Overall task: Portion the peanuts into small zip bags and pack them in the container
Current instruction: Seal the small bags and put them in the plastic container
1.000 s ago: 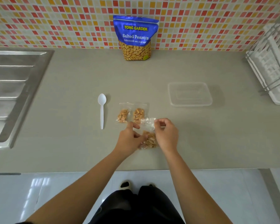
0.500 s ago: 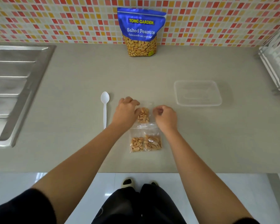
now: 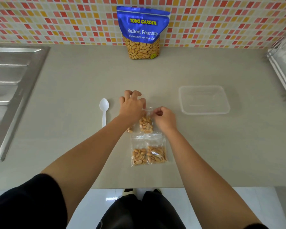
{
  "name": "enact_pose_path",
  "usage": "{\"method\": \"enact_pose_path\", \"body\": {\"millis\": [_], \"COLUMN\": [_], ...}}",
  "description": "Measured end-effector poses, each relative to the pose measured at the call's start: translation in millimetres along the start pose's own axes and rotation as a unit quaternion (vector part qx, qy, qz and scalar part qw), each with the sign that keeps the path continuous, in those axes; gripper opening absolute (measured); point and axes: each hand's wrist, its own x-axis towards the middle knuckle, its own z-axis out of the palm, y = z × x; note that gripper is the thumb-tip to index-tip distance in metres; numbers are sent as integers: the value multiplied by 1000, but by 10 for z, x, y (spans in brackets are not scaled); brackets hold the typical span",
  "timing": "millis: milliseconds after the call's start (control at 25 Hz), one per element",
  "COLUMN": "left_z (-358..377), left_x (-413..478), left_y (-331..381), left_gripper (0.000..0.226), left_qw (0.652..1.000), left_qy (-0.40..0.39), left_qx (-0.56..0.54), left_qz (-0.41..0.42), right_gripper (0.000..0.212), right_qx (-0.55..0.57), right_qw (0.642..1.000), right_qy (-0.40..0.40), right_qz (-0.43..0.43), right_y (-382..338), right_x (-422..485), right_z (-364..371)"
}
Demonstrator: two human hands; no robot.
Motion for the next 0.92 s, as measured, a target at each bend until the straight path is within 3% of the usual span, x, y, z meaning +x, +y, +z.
{"method": "enact_pose_path", "body": {"millis": [240, 400, 520, 680, 920], "left_z": [-272, -640, -809, -955, -1014], "left_x": [79, 6, -52, -83, -128], "left_y": [-35, 21, 45, 83, 143], "left_gripper": [18, 14, 12, 14, 13], "left_qw": [986, 939, 898, 930, 960], "left_qy": [24, 7, -2, 38, 34], "left_qx": [-146, -330, -435, -352, -235], "left_qz": [82, 94, 68, 102, 146], "right_gripper": [14, 7, 5, 5, 4], "right_qx": [211, 285, 379, 380, 379], "right_qw": [977, 944, 910, 911, 911], "right_qy": [1, 90, 121, 100, 127], "right_qz": [-35, -138, -117, -125, -103], "right_y": [-97, -222, -364, -446, -462], "right_x": [-68, -168, -229, -309, -453], "right_z": [-71, -157, -199, -216, -166]}}
